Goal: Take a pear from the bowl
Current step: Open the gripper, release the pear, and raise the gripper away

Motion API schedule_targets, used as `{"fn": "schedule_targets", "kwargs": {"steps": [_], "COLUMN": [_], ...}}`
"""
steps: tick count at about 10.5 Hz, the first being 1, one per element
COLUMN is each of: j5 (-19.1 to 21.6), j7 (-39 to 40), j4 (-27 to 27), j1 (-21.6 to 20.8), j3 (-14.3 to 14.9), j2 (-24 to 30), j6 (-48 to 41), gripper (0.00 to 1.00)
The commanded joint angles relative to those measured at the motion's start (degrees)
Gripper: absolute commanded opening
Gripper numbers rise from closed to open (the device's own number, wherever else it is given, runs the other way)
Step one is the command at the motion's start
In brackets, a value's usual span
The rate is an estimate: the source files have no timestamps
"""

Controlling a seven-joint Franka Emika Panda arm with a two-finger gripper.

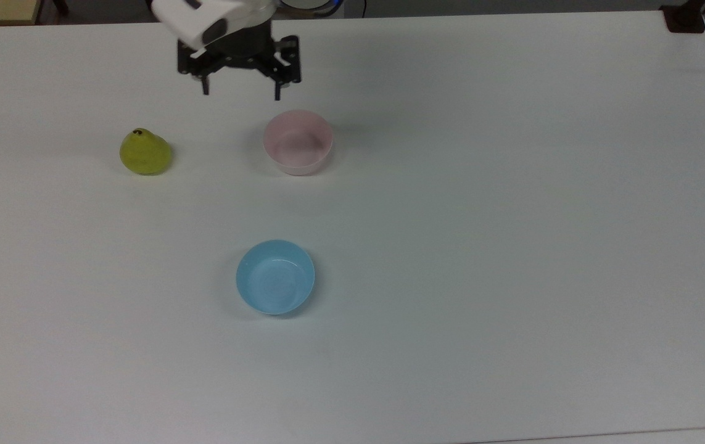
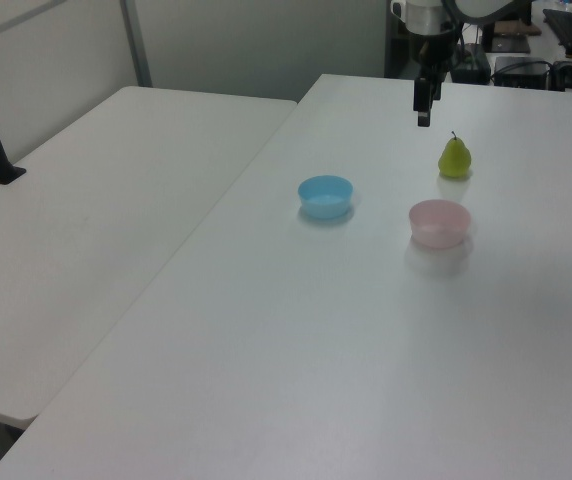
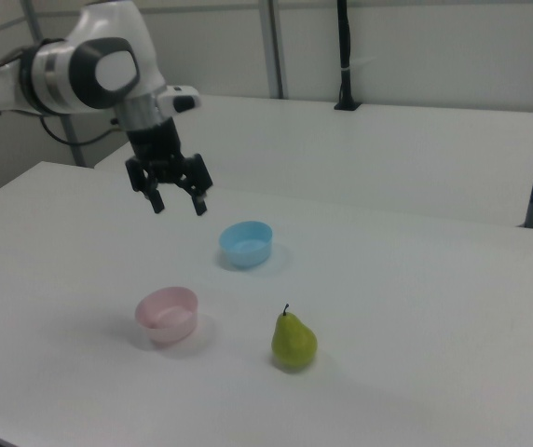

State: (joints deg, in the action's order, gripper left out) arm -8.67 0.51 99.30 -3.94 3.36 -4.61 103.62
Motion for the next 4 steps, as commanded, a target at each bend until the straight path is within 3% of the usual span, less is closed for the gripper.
{"fn": "schedule_targets", "kwargs": {"steps": [1,4], "j5": [3.72,4.01], "j7": [-4.62,-4.02], "j4": [1.07,-0.50], "j1": [-3.09,-2.74], "j3": [0.86,0.95], "j2": [5.83,7.51], "j6": [-2.45,-6.22], "gripper": [1.00,1.00]}}
